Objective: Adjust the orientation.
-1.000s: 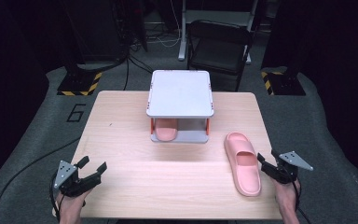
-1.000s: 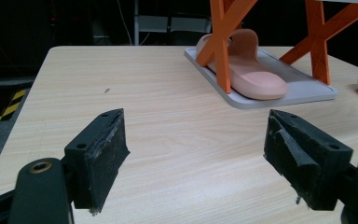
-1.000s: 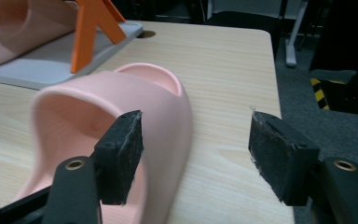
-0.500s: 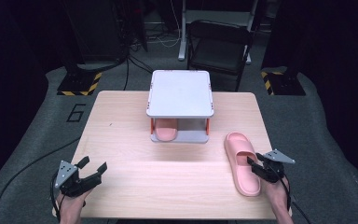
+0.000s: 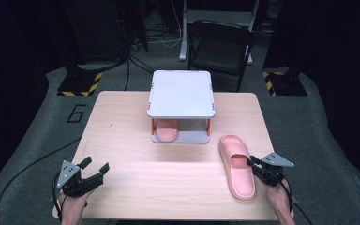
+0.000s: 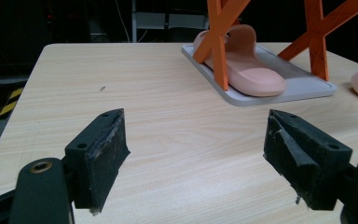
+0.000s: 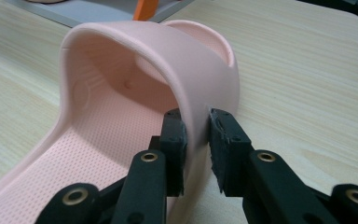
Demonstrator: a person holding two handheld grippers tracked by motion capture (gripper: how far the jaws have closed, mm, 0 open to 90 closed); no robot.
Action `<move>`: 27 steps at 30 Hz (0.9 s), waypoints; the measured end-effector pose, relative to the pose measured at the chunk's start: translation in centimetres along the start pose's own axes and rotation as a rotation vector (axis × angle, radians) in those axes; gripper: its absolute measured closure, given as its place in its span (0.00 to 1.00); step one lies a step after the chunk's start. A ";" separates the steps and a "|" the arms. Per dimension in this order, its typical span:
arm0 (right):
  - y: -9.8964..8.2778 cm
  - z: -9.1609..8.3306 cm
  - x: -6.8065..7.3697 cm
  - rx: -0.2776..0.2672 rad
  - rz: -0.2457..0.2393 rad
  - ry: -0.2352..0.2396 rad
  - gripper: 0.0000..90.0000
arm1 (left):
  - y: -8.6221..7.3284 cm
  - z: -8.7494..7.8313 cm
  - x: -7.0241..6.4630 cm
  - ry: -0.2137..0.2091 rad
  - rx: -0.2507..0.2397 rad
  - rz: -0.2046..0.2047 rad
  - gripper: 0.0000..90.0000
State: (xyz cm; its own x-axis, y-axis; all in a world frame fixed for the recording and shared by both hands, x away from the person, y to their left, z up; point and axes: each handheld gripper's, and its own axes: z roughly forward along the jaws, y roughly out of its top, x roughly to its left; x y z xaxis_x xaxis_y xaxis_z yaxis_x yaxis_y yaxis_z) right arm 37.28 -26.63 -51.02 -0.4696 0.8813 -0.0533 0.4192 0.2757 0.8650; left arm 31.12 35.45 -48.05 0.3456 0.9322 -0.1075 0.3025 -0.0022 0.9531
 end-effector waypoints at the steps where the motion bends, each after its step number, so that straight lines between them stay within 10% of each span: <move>1: 0.0 0.0 0.1 -0.002 0.006 -0.011 0.84 | 0.0 0.0 0.0 0.002 -0.001 -0.002 0.23; 8: -0.1 0.2 0.3 -0.005 0.007 -0.027 0.85 | 0.0 0.1 0.0 -0.001 0.005 0.001 0.23; 18: -0.1 0.0 1.1 -0.006 -0.065 0.095 0.90 | 0.0 0.1 0.0 -0.003 0.002 -0.003 0.24; 21: 0.1 0.0 1.2 -0.023 0.004 0.117 0.59 | 0.0 0.1 -0.1 -0.005 0.003 -0.005 0.24; 27: 1.1 -0.8 1.4 -0.066 -0.003 0.133 0.34 | 0.0 0.1 0.0 -0.009 0.001 -0.016 0.24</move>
State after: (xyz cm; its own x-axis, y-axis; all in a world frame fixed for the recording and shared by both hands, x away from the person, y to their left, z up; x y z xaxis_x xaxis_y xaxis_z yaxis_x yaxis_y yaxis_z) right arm 36.43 -25.38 -49.78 -0.5716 0.8205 0.0070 0.3678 0.2485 0.8961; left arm 31.20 35.43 -48.10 0.3488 0.9288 -0.1251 0.3090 0.0121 0.9510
